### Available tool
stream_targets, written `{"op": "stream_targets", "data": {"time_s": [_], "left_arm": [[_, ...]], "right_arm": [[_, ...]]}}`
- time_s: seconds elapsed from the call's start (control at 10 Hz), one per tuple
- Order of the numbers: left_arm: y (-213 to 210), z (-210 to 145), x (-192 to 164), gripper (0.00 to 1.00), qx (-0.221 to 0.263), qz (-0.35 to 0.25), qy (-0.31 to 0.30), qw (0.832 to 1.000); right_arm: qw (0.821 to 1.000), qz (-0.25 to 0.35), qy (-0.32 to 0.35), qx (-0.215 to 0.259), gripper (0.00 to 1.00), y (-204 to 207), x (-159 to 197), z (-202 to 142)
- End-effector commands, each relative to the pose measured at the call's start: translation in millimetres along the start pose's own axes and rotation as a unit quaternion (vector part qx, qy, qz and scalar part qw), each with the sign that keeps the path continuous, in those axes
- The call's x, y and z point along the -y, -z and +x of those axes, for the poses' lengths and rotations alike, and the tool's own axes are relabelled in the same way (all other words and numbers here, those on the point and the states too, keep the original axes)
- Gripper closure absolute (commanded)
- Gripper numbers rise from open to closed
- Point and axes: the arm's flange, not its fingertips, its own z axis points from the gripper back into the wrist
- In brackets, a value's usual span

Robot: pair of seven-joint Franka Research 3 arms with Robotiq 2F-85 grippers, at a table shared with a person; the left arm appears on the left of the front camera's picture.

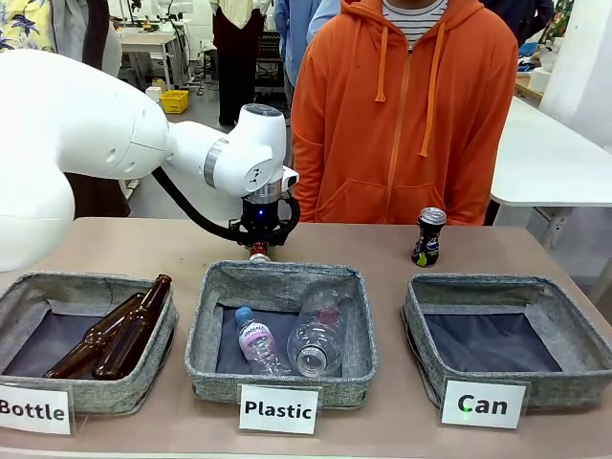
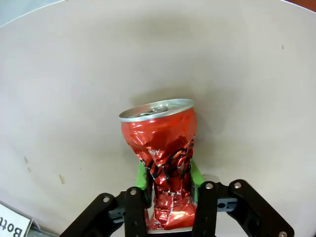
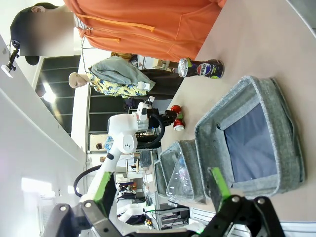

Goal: Sort the can waste into the basket.
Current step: Pick up the can waste from the table and place it in the right Fabric basket.

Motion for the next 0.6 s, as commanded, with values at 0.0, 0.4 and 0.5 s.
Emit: {"op": "stream_targets", "data": {"time_s": [0.0, 0.4, 0.5], "left_arm": [[-2, 3, 0, 1.0, 0.01, 0.021, -0.009, 1.0], [-78, -22, -27, 1.0, 0.041, -0.022, -0.003, 0.999], [-119, -39, -46, 1.0, 0.044, -0.05, 0.026, 0.997]], "right_arm": [[1.0, 0.014, -0.004, 0.006, 0.0, 1, -3, 2], [1.0, 0.014, -0.004, 0.006, 0.0, 1, -3, 2], [1.0, 0.014, -0.004, 0.006, 0.0, 1, -3, 2]]}}
